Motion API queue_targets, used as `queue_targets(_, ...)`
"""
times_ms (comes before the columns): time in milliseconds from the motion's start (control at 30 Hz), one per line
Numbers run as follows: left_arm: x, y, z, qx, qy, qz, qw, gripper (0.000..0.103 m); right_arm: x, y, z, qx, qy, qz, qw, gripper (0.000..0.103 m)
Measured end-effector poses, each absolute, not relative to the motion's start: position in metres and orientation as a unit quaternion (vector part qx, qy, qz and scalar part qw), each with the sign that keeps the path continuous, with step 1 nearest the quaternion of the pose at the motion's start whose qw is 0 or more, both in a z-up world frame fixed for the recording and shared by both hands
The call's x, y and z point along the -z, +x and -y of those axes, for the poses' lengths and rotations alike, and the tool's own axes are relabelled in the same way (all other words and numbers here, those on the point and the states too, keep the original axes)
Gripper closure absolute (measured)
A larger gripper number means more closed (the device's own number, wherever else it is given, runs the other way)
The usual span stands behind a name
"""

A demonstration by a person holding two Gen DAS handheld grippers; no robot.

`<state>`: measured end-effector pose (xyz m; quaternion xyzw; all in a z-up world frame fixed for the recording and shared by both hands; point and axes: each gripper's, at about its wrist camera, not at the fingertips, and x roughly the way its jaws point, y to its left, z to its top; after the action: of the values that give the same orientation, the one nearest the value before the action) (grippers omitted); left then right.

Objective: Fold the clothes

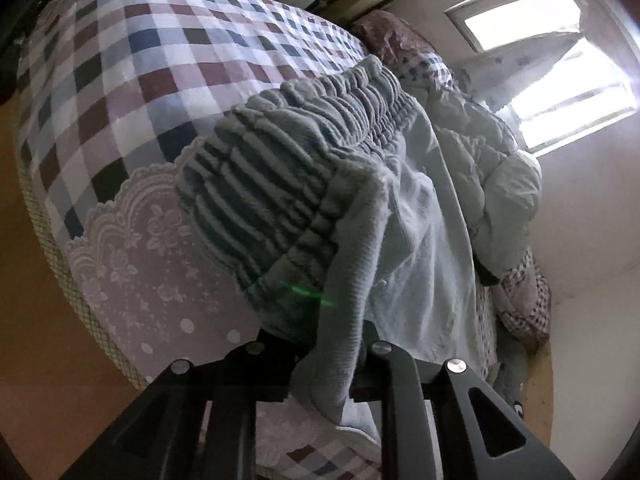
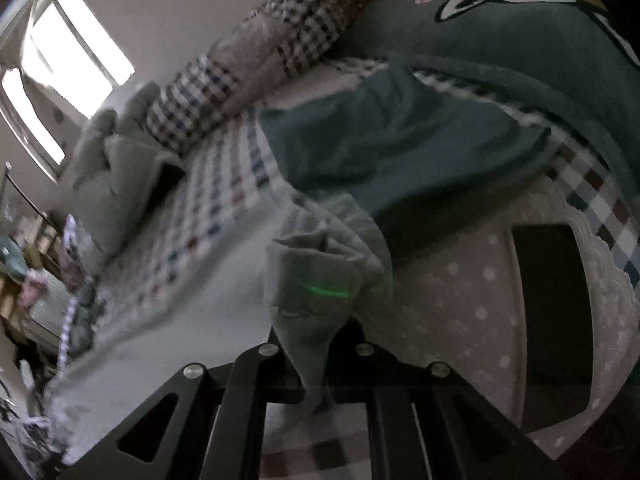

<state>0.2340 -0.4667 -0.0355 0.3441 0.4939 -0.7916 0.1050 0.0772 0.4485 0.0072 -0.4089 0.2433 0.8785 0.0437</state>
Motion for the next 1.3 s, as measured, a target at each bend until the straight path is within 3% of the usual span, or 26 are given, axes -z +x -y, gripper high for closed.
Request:
queue_targets(200,0.04,0.24,0.467,0.794,0.335,-0.497,0.102,0.066,0.022,0.075,-0.449,-0.861,-0.444,-0.237,0.075,0.087)
queue_targets(267,0.041,0.243,0.467,0.796,0.331,-0.497,0.1,0.063,0.03,0.077,-0.45,-0.853,-0.456,-0.235,0.096,0.07)
queue_targets(333,0.04,0.249,0.468,0.798,0.316,-0.506,0.089,0.051,0.029,0.085,-0.453,-0.851,-0.458,-0.229,0.118,0.065)
queue_targets(367,0.04,0.252,0.469,0.798,0.308,-0.51,0.083,0.048,0.026,0.089,-0.455,-0.85,-0.459,-0.223,0.132,0.057)
queue_targets(467,0.037,0.263,0.469,0.808,0.282,-0.511,0.074,0.036,0.011,0.106,-0.463,-0.851,-0.454,-0.215,0.154,0.049)
queue_targets(767,0.047,0.279,0.48,0.813,0.256,-0.519,0.061,0.035,-0.06,0.163,-0.436,-0.88,-0.402,-0.201,0.156,0.048)
queue_targets(900,0.054,0.303,0.492,0.804,0.232,-0.546,0.045,0.034,-0.084,0.165,-0.379,-0.9,-0.382,-0.184,0.097,0.048)
queue_targets(933,0.056,0.307,0.495,0.8,0.225,-0.554,0.042,0.024,-0.088,0.162,-0.364,-0.904,-0.38,-0.18,0.079,0.048)
queue_targets(1000,0.06,0.312,0.503,0.794,0.207,-0.57,0.043,0.018,-0.093,0.158,-0.334,-0.908,-0.378,-0.174,0.044,0.048)
queue_targets(1300,0.072,0.275,0.527,0.772,0.194,-0.602,0.053,0.018,-0.094,0.14,-0.197,-0.905,-0.394,-0.124,-0.101,0.048)
